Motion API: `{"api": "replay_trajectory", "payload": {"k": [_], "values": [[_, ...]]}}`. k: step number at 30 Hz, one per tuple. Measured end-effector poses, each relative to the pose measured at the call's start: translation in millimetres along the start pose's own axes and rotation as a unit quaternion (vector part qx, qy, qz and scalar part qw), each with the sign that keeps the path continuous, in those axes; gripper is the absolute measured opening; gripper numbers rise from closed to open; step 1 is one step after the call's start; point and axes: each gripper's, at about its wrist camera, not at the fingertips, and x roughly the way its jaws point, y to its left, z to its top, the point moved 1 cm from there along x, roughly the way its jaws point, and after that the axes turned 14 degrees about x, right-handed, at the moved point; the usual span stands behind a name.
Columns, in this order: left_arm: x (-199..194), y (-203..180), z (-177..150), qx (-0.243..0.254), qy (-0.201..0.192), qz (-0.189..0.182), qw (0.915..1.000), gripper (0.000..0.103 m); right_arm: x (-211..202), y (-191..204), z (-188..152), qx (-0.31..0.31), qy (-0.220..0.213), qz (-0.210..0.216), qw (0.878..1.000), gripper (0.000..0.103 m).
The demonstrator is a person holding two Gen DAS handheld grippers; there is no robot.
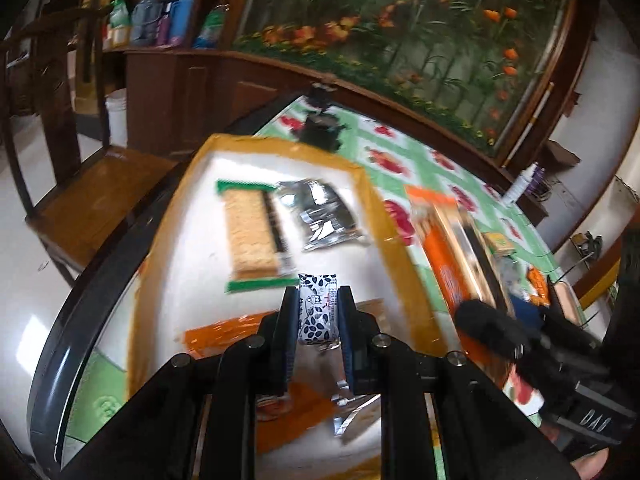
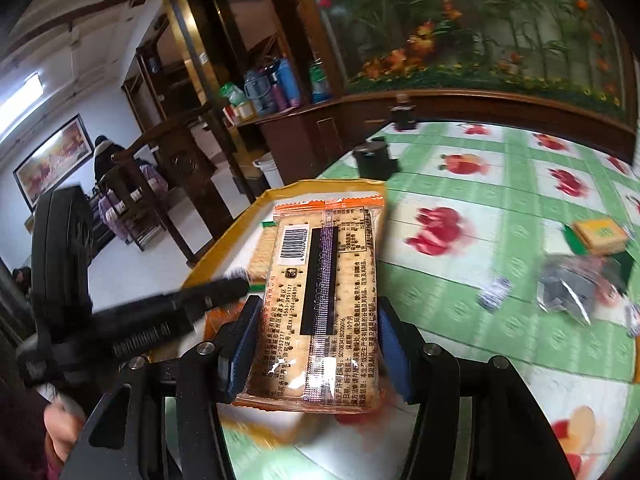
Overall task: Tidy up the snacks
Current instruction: 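Carry the biscuit pack into the white tray and open the right tool while left carries the patterned packet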
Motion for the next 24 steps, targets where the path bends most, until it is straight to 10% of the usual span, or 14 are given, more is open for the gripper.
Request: {"api": "replay_trajectory", "payload": {"k": [12, 24], "values": [[15, 9, -16, -0.001, 0.015, 0.011, 0.9998, 0.018, 66, 10, -1, 0.02, 0.071, -0.001, 0.997, 0.061], [26, -12, -15, 0.055, 0.036, 0.054, 0.9964, 0.02, 64, 19, -8, -0.03, 0.045, -0.019, 0.998, 0.062]]}}
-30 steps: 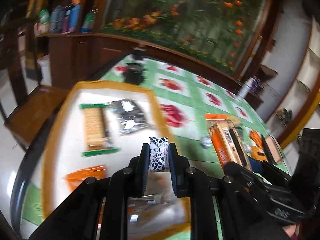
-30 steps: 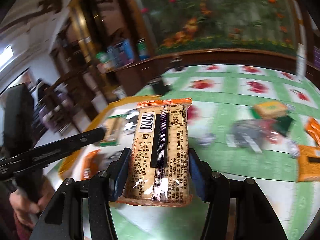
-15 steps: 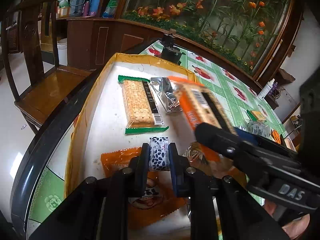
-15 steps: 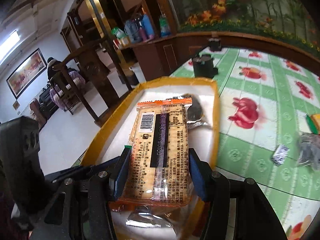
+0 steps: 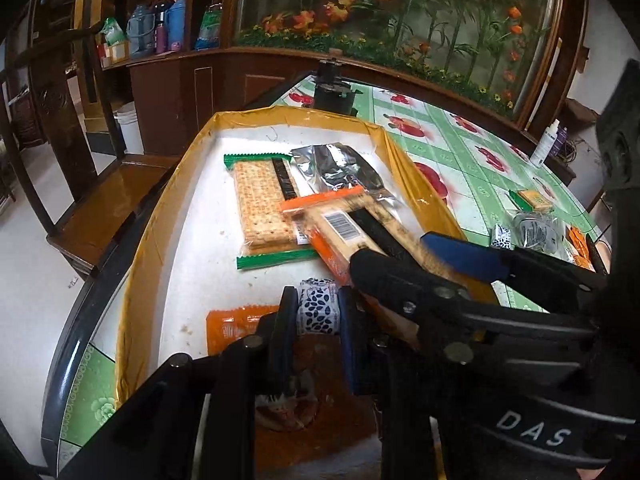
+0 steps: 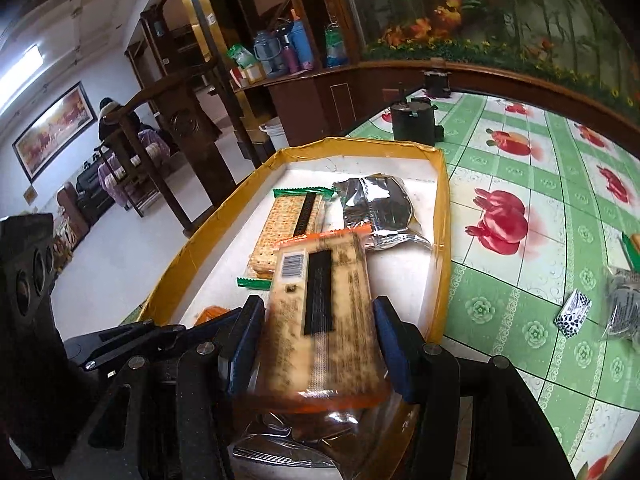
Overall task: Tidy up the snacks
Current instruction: 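Carry the biscuit pack into the white tray and open the right tool while left carries the patterned packet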
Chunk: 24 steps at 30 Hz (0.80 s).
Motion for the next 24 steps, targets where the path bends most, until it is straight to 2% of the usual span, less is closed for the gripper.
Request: {"api": "replay_trajectory", "payload": {"k": [3, 7, 8, 10, 15, 20, 22, 23, 24], "values": [[-2, 1, -1, -0.001, -0.005, 0.004, 1.0, 0.026, -4, -1, 1, 0.0, -0.005, 0.006, 1.0, 0.062], [-7, 0, -2, 0.001, -0.015, 0.007, 0.9999, 0.048, -10, -2, 2, 0.002, -0.011, 0.014, 1.0, 0.066], [-8, -1, -3, 0.002, -0.018, 0.01, 0.9998, 0.051, -12, -2, 2, 0.0, -0.016, 0.015, 1.0, 0.066], [-10, 0, -3, 0.001, -0.022, 0.01, 0.9997, 0.051, -19, 0, 2, -0.007, -0.028, 0.014, 0.999, 0.067], [-13, 1, -4, -0.004, -0.03, 0.007, 0.9995, 0.055, -38, 4, 3, -0.028, -0.069, -0.018, 0.997, 0.088], [-16, 0, -4, -0.001, -0.038, 0.005, 0.9993, 0.058, -62, 5, 2, -0.053, -0.112, -0.055, 0.991, 0.094], [-17, 0, -3, 0.001, -0.039, 0.005, 0.9992, 0.058, -77, 4, -1, -0.061, -0.144, -0.064, 0.986, 0.098], [-17, -1, -3, 0.001, -0.039, 0.005, 0.9992, 0.058, -85, 2, -2, -0.067, -0.164, -0.068, 0.982, 0.103], [-17, -1, -3, 0.001, -0.039, 0.006, 0.9992, 0.058, -93, 1, -3, -0.069, -0.175, -0.069, 0.98, 0.103]]}}
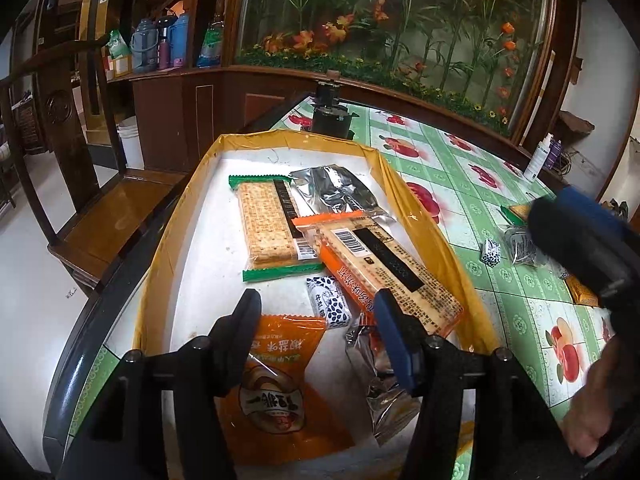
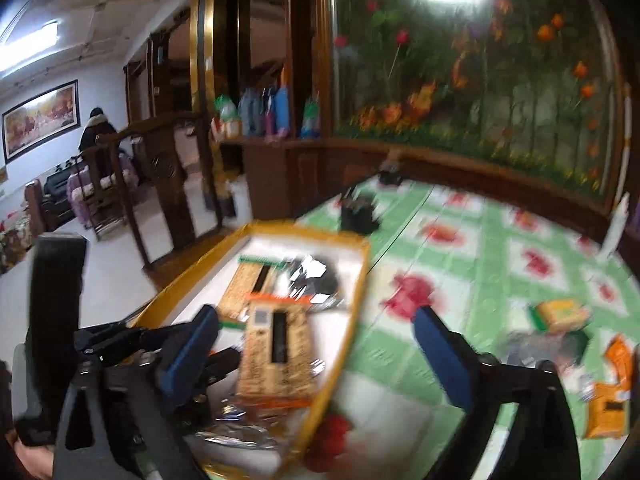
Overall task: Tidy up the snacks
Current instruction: 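Carry the biscuit pack into the white tray and open the right tool while left carries the patterned packet, then move both tools back to the table toward the clear plastic bag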
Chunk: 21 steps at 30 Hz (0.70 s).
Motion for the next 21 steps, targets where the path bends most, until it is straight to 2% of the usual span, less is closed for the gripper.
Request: {"api": "replay_trajectory", "payload": {"k": [4, 7, 11, 14, 16, 17, 19, 21], "values": [[0, 0, 0, -0.001, 0.001, 0.001, 1.0, 0.058, -4, -21, 6, 0.034, 0.019, 0.011, 0.999, 0.103], [0, 0, -1, -0.002, 0.002, 0.004, 1.0, 0.058, -2, -47, 10, 0.098, 0.051, 0.057, 0.992, 0.103], [0, 0, -1, -0.003, 0.002, 0.005, 1.0, 0.058, -12, -79, 16, 0.148, 0.033, 0.067, 0.986, 0.102], [2, 1, -2, -0.004, 0.007, 0.005, 1.0, 0.058, -15, -112, 17, 0.201, 0.033, 0.061, 0.977, 0.09], [3, 2, -2, -0.006, 0.011, 0.004, 0.9999, 0.058, -11, -140, 15, 0.25, 0.045, 0.052, 0.966, 0.075], [3, 3, -2, -0.008, 0.01, 0.006, 0.9999, 0.058, -10, -156, 14, 0.277, 0.05, 0.052, 0.958, 0.061], [2, 3, -1, -0.008, 0.009, 0.005, 0.9999, 0.058, -9, -185, 12, 0.318, 0.065, 0.038, 0.945, 0.058], [0, 5, -1, -0.015, 0.01, 0.0, 0.9998, 0.058, -11, -208, 14, 0.332, 0.072, 0.038, 0.94, 0.058]]}}
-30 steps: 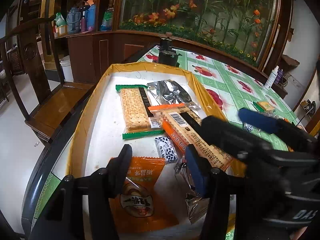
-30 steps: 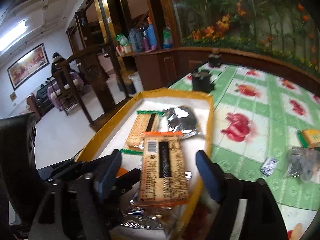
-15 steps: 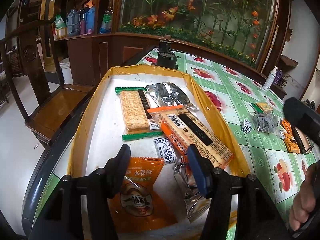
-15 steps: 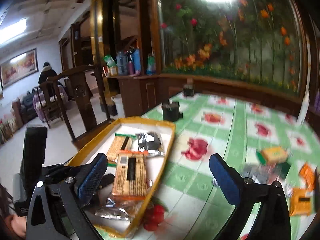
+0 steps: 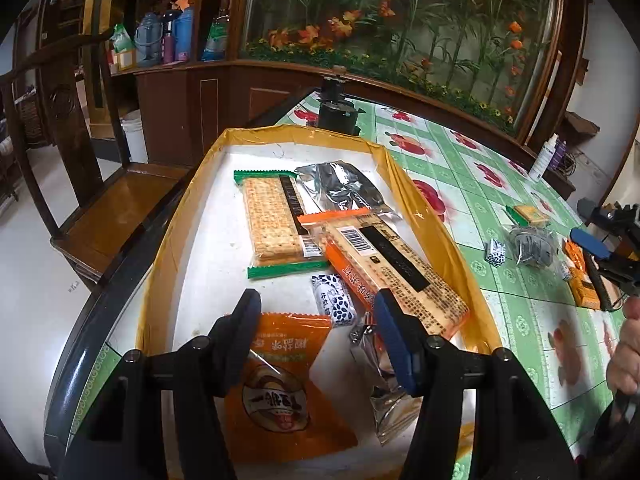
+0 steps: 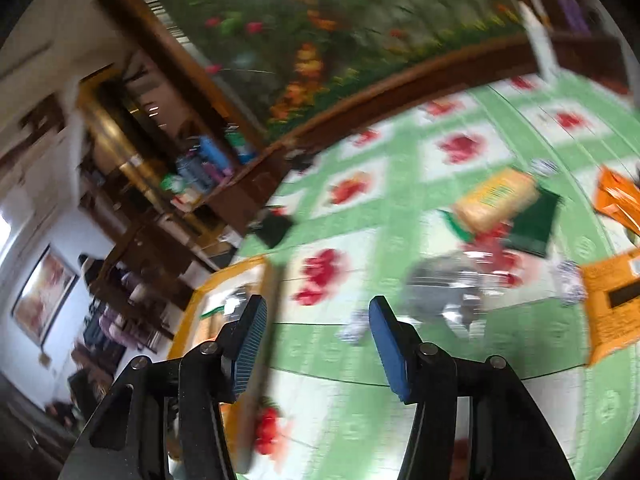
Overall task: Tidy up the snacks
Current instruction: 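Move both tools back to the table toward the clear plastic bag, then grasp the clear plastic bag of dark snacks with the right tool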
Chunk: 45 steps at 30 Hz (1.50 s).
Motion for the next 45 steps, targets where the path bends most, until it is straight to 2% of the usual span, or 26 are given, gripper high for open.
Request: {"api": "replay_trajectory", "payload": {"k": [2, 6, 8, 9, 11, 15, 19, 22, 25, 27, 28, 31, 33, 35, 36, 40, 45], "values": [[-7, 0, 3, -0.008, -0.002, -0.013, 0.9999, 0.058, -7, -13, 12, 0.007, -0.002, -0.007, 1.0, 0.058], [-26, -19, 21, 0.025, -0.013, -0.022, 0.9994, 0.058, -8, -36, 28, 0.009, 0.013, -0.039, 0.999, 0.058], [-33, -36, 34, 0.04, -0.015, -0.047, 0.998, 0.058, -4, -46, 34, 0.023, 0.026, -0.049, 0.998, 0.058], [-34, -48, 41, 0.048, -0.014, -0.061, 0.9969, 0.059, -2, -54, 37, 0.037, 0.029, -0.058, 0.997, 0.058], [-31, -72, 54, 0.065, -0.005, -0.082, 0.9945, 0.067, 1, -63, 39, 0.055, 0.033, -0.061, 0.996, 0.058], [-1, -133, 76, 0.102, 0.029, -0.123, 0.9867, 0.072, 0, -70, 38, 0.073, 0.036, -0.058, 0.995, 0.058], [45, -170, 88, 0.111, 0.067, -0.116, 0.9848, 0.072, -7, -75, 39, 0.077, 0.024, -0.062, 0.995, 0.058], [83, -179, 95, 0.105, 0.097, -0.091, 0.9855, 0.072, -9, -77, 41, 0.082, 0.018, -0.065, 0.994, 0.058], [103, -179, 97, 0.104, 0.106, -0.065, 0.9868, 0.072, -10, -78, 43, 0.085, 0.018, -0.061, 0.994, 0.058], [115, -180, 96, 0.1, 0.116, -0.064, 0.9862, 0.072, -11, -76, 43, 0.083, 0.018, -0.057, 0.995, 0.058], [121, -181, 94, 0.097, 0.121, -0.066, 0.9856, 0.071, -11, -74, 43, 0.081, 0.017, -0.056, 0.995, 0.058], [130, -187, 88, 0.102, 0.126, -0.071, 0.9842, 0.05, -10, -70, 43, 0.073, 0.015, -0.057, 0.996, 0.058], [129, -191, 85, 0.115, 0.11, -0.056, 0.9857, 0.041, -9, -69, 42, 0.07, 0.016, -0.057, 0.996, 0.058], [128, -192, 82, 0.124, 0.101, -0.047, 0.9859, 0.022, -7, -68, 41, 0.066, 0.016, -0.06, 0.996, 0.058], [127, -190, 81, 0.12, 0.095, -0.05, 0.9869, 0.019, -5, -67, 41, 0.063, 0.016, -0.061, 0.996, 0.058], [126, -182, 82, 0.103, 0.089, -0.064, 0.9886, 0.019, 11, -64, 45, 0.066, 0.024, -0.057, 0.996, 0.058], [124, -188, 80, 0.114, 0.083, -0.075, 0.9872, 0.019, 47, -70, 45, 0.067, 0.053, -0.09, 0.992, 0.058]]}}
